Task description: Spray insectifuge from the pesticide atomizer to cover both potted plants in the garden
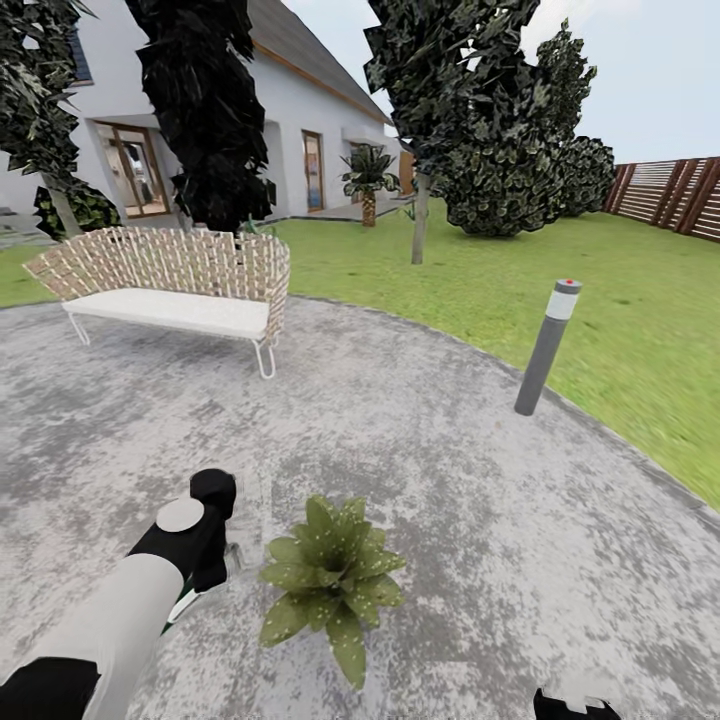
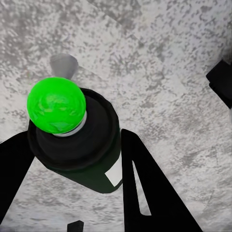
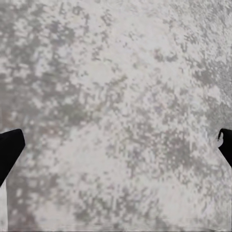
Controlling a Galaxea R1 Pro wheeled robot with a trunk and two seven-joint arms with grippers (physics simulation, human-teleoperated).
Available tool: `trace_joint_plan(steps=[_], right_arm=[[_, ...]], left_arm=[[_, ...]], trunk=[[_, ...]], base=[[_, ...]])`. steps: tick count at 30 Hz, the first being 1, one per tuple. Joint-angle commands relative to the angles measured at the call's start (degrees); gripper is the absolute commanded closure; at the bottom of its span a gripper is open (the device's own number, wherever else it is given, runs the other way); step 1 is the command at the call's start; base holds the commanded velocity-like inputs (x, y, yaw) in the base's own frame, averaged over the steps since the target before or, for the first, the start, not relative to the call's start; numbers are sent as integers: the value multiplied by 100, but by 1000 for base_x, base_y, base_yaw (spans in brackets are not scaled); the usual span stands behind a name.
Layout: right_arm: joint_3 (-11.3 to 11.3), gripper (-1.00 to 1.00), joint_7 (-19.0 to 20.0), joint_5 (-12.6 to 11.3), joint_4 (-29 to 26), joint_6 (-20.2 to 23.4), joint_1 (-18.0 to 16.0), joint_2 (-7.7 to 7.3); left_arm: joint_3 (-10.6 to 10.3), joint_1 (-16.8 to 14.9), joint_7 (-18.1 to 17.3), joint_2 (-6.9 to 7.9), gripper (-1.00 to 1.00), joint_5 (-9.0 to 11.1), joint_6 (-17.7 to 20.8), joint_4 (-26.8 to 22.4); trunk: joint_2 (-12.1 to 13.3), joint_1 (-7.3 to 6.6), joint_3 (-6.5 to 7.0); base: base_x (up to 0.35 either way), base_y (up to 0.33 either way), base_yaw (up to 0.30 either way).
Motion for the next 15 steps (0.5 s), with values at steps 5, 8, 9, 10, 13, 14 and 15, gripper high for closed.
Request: trace_joint_plan(steps=[5,8,9,10,13,14,15], right_arm=[[-45,-100,-26,52,8,-19,-6,7],[-45,-100,-30,50,8,-17,-5,8],[-45,-100,-32,46,8,-17,-5,6],[-45,-100,-33,45,6,-16,-5,3],[-51,-100,-34,43,5,-16,-5,-1],[-51,-100,-34,43,3,-16,-5,-1],[-52,-100,-34,43,5,-16,-6,-1]], left_arm=[[-18,-9,-41,0,100,-11,73,-4],[-17,-9,-41,-11,100,-10,89,-8],[-20,-9,-41,-14,100,-10,94,-11],[-26,-9,-41,-17,100,-10,95,-12],[-47,-2,-41,-37,100,-10,97,-13],[-45,-1,-41,-37,100,-10,97,-13],[-44,0,-41,-33,100,-10,96,-13]], trunk=[[-2,-3,-5],[-2,-3,-5],[-2,-3,-5],[-2,-3,-5],[-2,-3,-5],[-2,-3,-5],[-2,-3,-5]], base=[[-78,320,-79],[20,333,-271],[131,293,-296],[147,258,-297],[95,119,-299],[16,18,-300],[8,9,-300]])
